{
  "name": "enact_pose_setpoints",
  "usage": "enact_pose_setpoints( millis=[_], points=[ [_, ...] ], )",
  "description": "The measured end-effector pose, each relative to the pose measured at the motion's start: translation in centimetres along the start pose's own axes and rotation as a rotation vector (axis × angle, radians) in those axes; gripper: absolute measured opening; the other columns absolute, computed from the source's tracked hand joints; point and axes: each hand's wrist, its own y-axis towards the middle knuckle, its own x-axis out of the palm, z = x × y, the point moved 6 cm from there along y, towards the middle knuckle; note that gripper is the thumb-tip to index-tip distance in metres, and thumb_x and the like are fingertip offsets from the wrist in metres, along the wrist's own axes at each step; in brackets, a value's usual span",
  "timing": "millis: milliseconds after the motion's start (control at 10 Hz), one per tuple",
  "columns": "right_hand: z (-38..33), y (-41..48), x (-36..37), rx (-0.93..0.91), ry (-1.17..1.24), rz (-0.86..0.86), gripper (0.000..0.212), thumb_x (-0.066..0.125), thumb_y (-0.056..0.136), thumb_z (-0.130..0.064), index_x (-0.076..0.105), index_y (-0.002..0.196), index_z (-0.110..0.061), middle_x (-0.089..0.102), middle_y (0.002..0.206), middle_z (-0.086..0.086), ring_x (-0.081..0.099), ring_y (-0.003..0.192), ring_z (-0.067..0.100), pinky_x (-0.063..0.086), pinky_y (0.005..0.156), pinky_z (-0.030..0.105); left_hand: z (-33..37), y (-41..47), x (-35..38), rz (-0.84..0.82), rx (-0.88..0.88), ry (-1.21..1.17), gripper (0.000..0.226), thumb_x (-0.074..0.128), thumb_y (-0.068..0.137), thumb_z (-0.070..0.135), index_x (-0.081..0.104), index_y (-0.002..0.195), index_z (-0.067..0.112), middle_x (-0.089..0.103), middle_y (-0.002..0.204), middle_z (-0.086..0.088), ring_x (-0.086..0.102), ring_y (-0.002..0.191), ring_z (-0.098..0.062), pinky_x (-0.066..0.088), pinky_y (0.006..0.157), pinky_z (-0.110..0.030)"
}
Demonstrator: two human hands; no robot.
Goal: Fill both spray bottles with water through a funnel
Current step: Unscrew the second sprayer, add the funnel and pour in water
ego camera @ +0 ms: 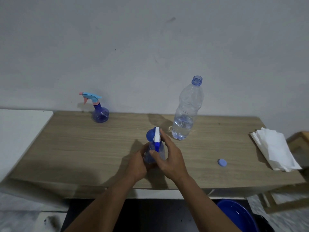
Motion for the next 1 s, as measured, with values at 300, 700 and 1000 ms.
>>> enact_pose_setpoints(
  millis=[300, 700, 1000],
  points=[
    [-3.4, 1.1, -0.6, -0.042, 0.084, 0.132, 0.080, 0.082, 0.079, -0.038, 0.043, 0.148, -0.028, 0.055, 0.139, -0.014, 0.054, 0.128, 0.007, 0.049, 0.106, 0.030, -2.1, 0.7, 0.6, -0.035, -0.048, -0.110, 0.055, 0.083, 0.076, 0.005, 0.060, 0.126, 0.011, 0.064, 0.098, 0.016, 0.061, 0.085, 0.006, 0.051, 0.077, -0.004],
    [-14.0, 3.0, -5.9, -0.168, 0.268, 0.417, 0.079, 0.087, 0.077, -0.027, 0.046, 0.144, -0.027, 0.059, 0.125, -0.009, 0.062, 0.115, 0.011, 0.055, 0.095, 0.026, -3.3, 2.6, 0.7, -0.049, -0.021, -0.120, 0.059, 0.093, 0.065, 0.015, 0.060, 0.104, 0.046, 0.068, 0.101, 0.032, 0.057, 0.107, 0.010, 0.043, 0.094, -0.007],
    [-8.2, 4.2, -7.8, 0.116, -0.117, 0.406, 0.066, 0.079, 0.077, -0.047, 0.050, 0.135, -0.033, 0.057, 0.118, -0.006, 0.063, 0.095, 0.004, 0.053, 0.080, 0.022, -2.4, 3.4, 0.3, -0.058, 0.094, -0.002, 0.028, 0.073, 0.085, 0.009, 0.062, 0.108, 0.022, 0.069, 0.089, 0.010, 0.069, 0.073, 0.003, 0.051, 0.063, -0.006]
  ],
)
